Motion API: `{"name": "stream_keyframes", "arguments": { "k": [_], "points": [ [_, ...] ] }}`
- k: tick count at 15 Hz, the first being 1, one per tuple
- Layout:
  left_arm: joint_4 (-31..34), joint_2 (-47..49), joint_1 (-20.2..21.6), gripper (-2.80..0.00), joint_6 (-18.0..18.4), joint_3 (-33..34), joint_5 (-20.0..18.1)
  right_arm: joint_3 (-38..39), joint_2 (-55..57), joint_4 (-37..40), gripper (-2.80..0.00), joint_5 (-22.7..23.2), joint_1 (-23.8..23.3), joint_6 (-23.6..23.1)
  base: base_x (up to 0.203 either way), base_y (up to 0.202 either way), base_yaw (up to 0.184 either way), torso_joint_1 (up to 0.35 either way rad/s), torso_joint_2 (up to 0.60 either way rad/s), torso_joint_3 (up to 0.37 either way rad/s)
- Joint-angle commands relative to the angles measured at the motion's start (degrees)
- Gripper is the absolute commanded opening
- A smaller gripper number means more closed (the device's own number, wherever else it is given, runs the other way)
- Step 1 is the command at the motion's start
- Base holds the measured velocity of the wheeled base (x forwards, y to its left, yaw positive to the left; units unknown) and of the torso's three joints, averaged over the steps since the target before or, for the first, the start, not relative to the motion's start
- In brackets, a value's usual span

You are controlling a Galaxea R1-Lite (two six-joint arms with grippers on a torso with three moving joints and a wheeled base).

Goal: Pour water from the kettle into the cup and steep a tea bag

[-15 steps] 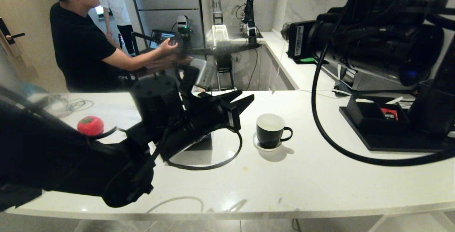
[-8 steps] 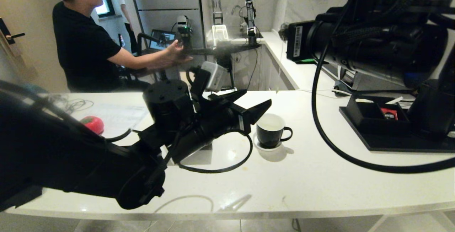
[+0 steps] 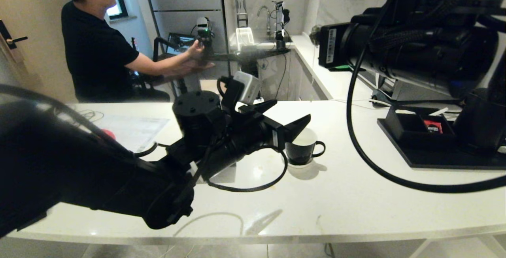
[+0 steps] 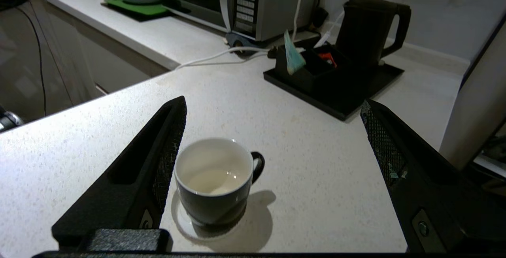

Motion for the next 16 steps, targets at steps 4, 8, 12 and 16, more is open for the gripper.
{"name": "stream_keyframes", "arguments": {
  "k": [4, 8, 12, 16],
  "points": [
    [-0.4, 2.6, -0.6, 0.0, 1.8, -4.3, 0.0, 0.1, 0.0, -0.2, -2.8, -0.1, 0.0, 0.1, 0.0, 0.0, 0.0, 0.0, 0.0, 0.0],
    [-0.4, 3.5, -2.4, 0.0, 1.9, -5.9, 0.3, 0.1, 0.0, -0.3, -2.8, -0.1, 0.0, 0.1, 0.0, 0.0, 0.0, 0.0, 0.0, 0.0],
    [-0.4, 4.7, -2.9, 0.0, 2.1, -7.5, 1.9, 0.1, -0.1, -0.4, -2.8, -0.1, 0.1, 0.1, 0.0, 0.0, 0.0, 0.0, 0.0, 0.0],
    [-1.9, 5.5, -2.6, 0.0, 3.2, -7.5, 2.0, 0.1, -0.2, -0.4, -2.8, -0.1, 0.1, 0.1, 0.0, 0.0, 0.0, 0.0, 0.0, 0.0]
  ]
}}
